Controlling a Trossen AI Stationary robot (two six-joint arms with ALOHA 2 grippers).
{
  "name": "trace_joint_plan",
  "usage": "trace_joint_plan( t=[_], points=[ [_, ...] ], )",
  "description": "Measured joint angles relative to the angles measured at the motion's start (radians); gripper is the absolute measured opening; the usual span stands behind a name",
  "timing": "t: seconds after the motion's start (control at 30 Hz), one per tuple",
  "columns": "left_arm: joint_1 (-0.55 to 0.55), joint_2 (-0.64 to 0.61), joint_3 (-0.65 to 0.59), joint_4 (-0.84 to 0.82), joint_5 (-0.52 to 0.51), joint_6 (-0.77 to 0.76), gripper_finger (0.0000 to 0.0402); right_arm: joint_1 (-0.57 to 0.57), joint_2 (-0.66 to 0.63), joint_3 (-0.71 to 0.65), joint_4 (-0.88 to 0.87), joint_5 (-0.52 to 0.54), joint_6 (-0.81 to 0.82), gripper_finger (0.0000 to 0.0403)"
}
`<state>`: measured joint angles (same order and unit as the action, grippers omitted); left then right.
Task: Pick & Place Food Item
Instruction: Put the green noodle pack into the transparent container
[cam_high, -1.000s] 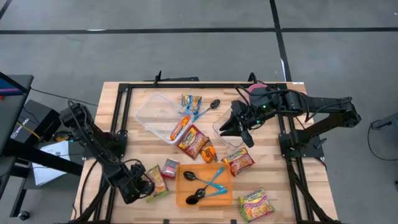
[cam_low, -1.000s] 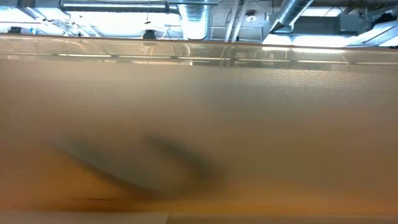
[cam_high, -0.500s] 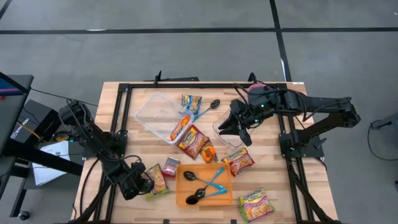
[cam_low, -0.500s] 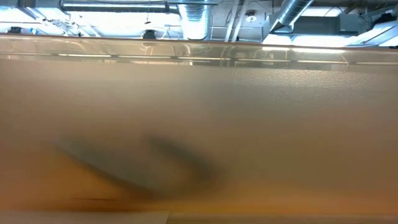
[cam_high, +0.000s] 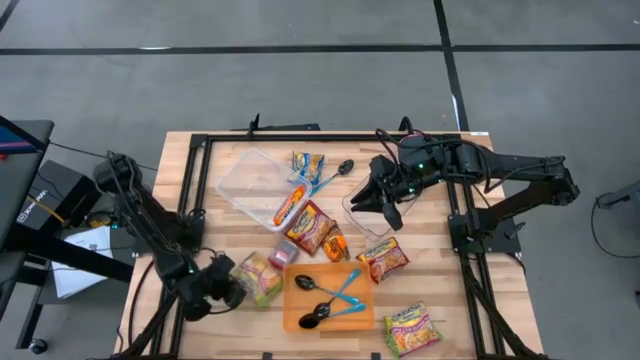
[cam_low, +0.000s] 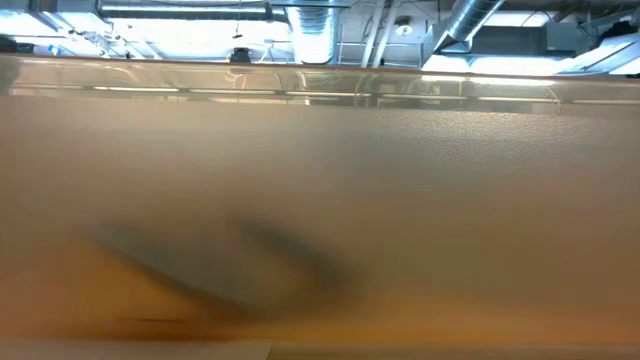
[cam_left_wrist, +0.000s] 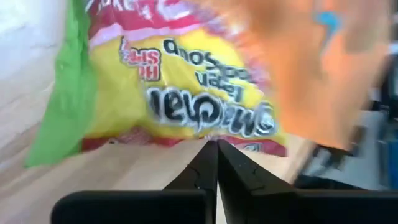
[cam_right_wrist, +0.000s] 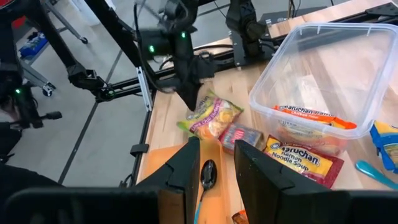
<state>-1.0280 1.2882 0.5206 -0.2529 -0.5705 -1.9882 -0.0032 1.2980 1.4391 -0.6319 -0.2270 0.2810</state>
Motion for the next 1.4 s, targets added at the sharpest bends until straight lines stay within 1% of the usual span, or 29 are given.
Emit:
trace_joint_plan(
  t=[0.27,0.33,0.4,0.47,0.53,0.6,0.67,0.73,0.77,0.97,1.1,1.2,1.3,1.4],
  points=[
    [-0.022,-0.197,0.0,-0.011,-0.077,0.18,0.0,0.0,0.0,0.0,0.011,-0.002,-0.001,0.0093],
    [-0.015,-0.232,0.001,-0.011,-0.096,0.201,0.0,0.0,0.0,0.0,0.014,-0.003,-0.001,0.0093],
    [-0.007,-0.257,0.001,-0.023,-0.092,0.201,0.0,0.0,0.0,0.0,0.015,-0.003,-0.002,0.0093],
    [0.0,-0.269,0.001,-0.025,-0.033,0.182,0.0,0.0,0.0,0.0,0.015,-0.003,-0.003,0.0093],
    [0.004,-0.261,0.001,-0.043,0.083,0.114,0.0,0.0,0.0,0.0,0.015,-0.003,-0.004,0.0093],
    [-0.005,-0.237,0.002,-0.079,0.177,-0.011,0.0004,0.0,0.0,0.0,0.015,-0.003,-0.009,0.0093],
    [-0.021,-0.204,0.002,-0.094,0.22,-0.119,0.0013,0.0,0.0,0.0,0.015,-0.003,-0.016,0.0093],
    [-0.019,-0.17,0.002,-0.08,0.261,-0.141,0.0028,0.0,0.0,0.0,0.015,-0.003,-0.016,0.0093],
    [-0.013,-0.149,0.003,-0.073,0.266,-0.154,0.0037,0.0,0.0,0.0,0.013,-0.003,-0.017,0.0093],
    [0.039,-0.047,0.003,-0.06,0.254,-0.164,0.0107,0.002,0.0,0.0,0.006,-0.007,-0.011,0.0093],
    [0.035,-0.001,0.003,-0.049,0.27,-0.164,0.0156,0.003,0.0,0.0,0.0,-0.008,0.004,0.0093],
    [0.012,0.016,0.003,-0.043,0.283,-0.163,0.0188,0.003,0.0,0.0,-0.001,-0.011,0.007,0.0093],
    [-0.009,0.023,0.003,-0.051,0.269,-0.138,0.0209,0.003,0.0,0.0,-0.001,-0.011,0.008,0.0093],
    [-0.019,0.024,0.004,-0.076,0.219,-0.091,0.0222,0.003,0.0,0.0,-0.001,-0.011,0.008,0.0093]
  ],
)
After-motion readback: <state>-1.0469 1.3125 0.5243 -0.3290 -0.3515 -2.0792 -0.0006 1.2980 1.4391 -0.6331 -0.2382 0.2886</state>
